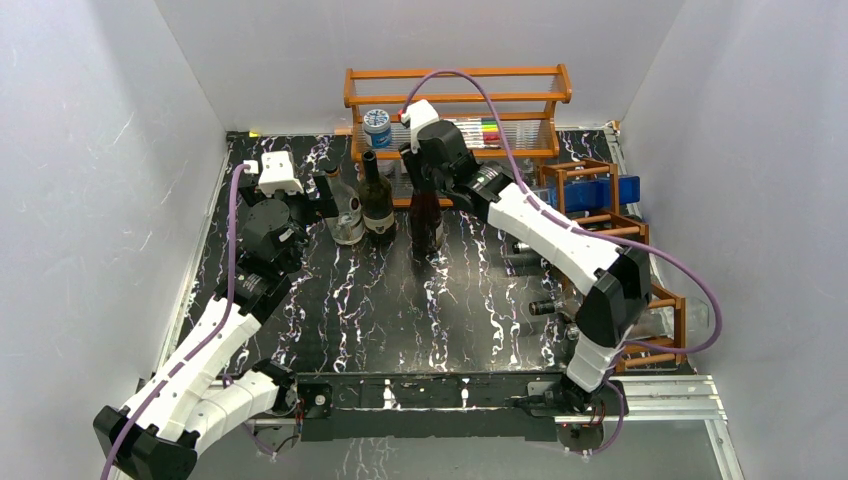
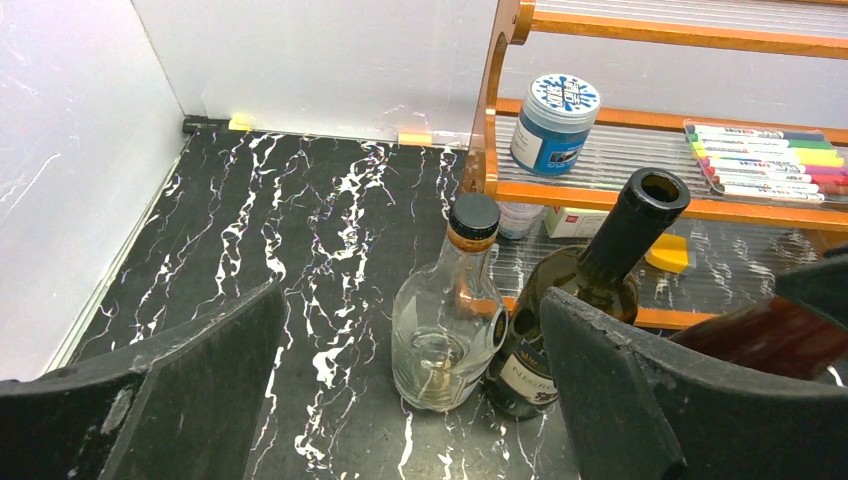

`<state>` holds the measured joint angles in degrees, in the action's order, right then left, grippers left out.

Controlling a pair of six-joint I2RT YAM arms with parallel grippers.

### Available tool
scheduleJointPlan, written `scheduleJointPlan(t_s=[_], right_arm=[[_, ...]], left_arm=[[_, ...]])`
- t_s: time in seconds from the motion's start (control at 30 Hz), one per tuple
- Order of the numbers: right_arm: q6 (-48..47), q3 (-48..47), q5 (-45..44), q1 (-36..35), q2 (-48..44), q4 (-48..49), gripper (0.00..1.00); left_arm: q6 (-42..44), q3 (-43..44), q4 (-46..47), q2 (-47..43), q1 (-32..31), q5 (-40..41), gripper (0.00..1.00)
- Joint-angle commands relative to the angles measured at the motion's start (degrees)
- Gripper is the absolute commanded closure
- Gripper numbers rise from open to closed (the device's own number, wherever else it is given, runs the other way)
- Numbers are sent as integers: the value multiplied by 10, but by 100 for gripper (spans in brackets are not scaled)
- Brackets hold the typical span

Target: Take the wine bottle off the wine rack

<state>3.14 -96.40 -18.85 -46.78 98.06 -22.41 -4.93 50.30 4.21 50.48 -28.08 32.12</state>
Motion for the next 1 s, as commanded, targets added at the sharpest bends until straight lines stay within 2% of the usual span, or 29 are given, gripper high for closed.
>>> scheduleJointPlan(t_s=[0.0,0.5,0.7,0.83,0.9,0.97], right_arm=[[12,-114,18,9,9,174,100],[10,-162,42,16,70,182,100],[13,-138,49,16,61,173,100],[7,-132,47,16,54,160,48],[1,-136,47,17,50,149,32],[-4,-141,46,16,44,139,21]], left_arm=[[0,20,10,-8,3,5,2],[1,20,11,-12,3,4,2],[2,20,11,-12,3,5,2],[0,20,11,-12,3,3,2],[0,20,11,-10,4,2,2],[0,20,10,-8,3,1,2]])
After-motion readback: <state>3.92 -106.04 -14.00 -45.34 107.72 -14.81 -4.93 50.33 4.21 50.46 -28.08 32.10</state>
